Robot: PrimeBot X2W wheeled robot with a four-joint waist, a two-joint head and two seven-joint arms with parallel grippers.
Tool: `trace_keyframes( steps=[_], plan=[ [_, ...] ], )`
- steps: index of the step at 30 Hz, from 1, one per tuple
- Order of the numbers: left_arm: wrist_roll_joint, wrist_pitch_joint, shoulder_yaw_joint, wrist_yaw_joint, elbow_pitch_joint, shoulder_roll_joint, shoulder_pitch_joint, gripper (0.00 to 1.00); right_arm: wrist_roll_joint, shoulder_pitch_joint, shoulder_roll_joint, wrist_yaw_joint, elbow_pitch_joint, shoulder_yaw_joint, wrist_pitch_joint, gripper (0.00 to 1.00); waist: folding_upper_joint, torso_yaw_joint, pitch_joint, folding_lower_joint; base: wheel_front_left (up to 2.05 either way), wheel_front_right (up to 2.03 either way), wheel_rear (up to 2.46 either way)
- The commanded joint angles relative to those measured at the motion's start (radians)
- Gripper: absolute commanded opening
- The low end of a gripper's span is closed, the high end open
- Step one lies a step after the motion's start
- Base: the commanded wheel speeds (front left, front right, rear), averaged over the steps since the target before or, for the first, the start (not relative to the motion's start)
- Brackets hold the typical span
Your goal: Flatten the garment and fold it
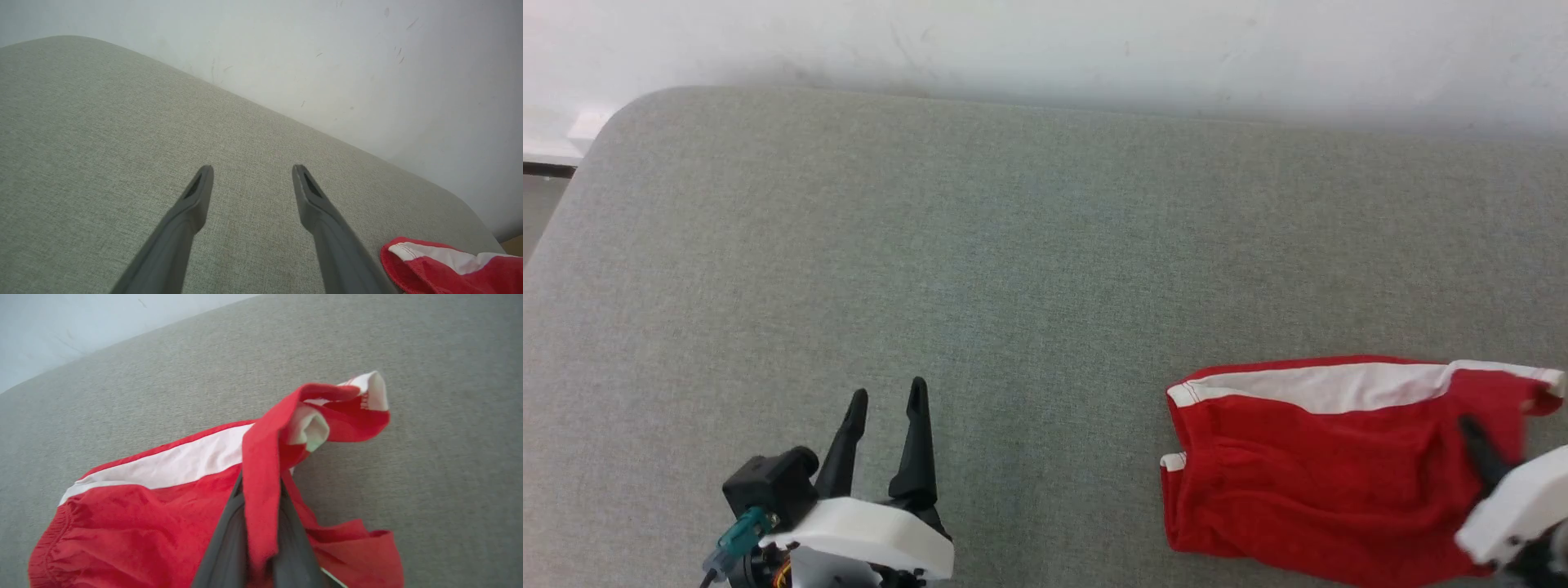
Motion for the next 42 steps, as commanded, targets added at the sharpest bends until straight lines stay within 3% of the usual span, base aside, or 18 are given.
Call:
trace_keyframes(
  steps=[1,9,15,23,29,31,33,34,35,42],
  plan=[
    [-0.011,-0.002,-0.001,-0.009,0.008,-0.006,-0.007,1.00,0.023,0.042,0.000,-0.002,-0.036,0.070,0.019,0.00,-0.0001,-0.003,-0.004,-0.0001,0.00,0.00,0.00],
    [-0.018,-0.005,-0.004,-0.015,0.024,-0.014,-0.010,1.00,0.068,0.118,0.000,-0.002,-0.106,0.277,0.043,0.00,-0.0001,0.003,-0.006,-0.0001,0.00,0.00,0.00],
    [-0.023,-0.007,-0.011,-0.022,0.037,-0.021,-0.015,1.00,0.086,0.089,0.000,-0.002,-0.117,0.409,0.030,0.00,-0.0001,0.017,0.000,-0.0001,0.00,0.00,0.00],
    [-0.028,-0.009,-0.018,-0.032,0.055,-0.033,-0.026,1.00,0.077,0.007,0.000,-0.002,-0.075,0.511,0.021,0.00,-0.0001,0.044,0.015,-0.0001,0.00,0.00,0.00],
    [-0.032,-0.012,-0.028,-0.041,0.071,-0.044,-0.035,1.00,0.032,-0.028,0.000,-0.002,0.051,0.531,0.048,0.01,-0.0001,0.060,0.021,-0.0001,0.00,0.00,0.00],
    [-0.032,-0.012,-0.031,-0.043,0.076,-0.046,-0.038,1.00,0.012,-0.040,0.000,-0.002,0.101,0.527,0.043,0.11,-0.0001,0.065,0.023,-0.0001,0.00,0.00,0.00],
    [-0.033,-0.012,-0.034,-0.046,0.081,-0.048,-0.041,1.00,-0.010,-0.050,0.000,-0.002,0.139,0.530,0.035,0.33,-0.0001,0.070,0.023,-0.0001,0.00,0.00,0.00],
    [-0.034,-0.012,-0.034,-0.047,0.083,-0.049,-0.042,1.00,-0.015,-0.053,0.000,-0.002,0.153,0.532,0.028,0.52,-0.0001,0.071,0.023,-0.0001,0.00,0.00,0.00],
    [-0.035,-0.012,-0.035,-0.048,0.085,-0.049,-0.042,1.00,-0.019,-0.056,0.000,-0.002,0.163,0.535,0.022,0.98,-0.0001,0.072,0.022,-0.0001,0.00,0.00,0.00],
    [-0.043,-0.004,-0.038,-0.050,0.096,-0.041,-0.027,1.00,0.020,-0.049,0.000,-0.002,0.142,0.567,0.030,1.00,-0.0001,0.055,0.002,-0.0001,0.00,0.00,0.00]
  ],
)
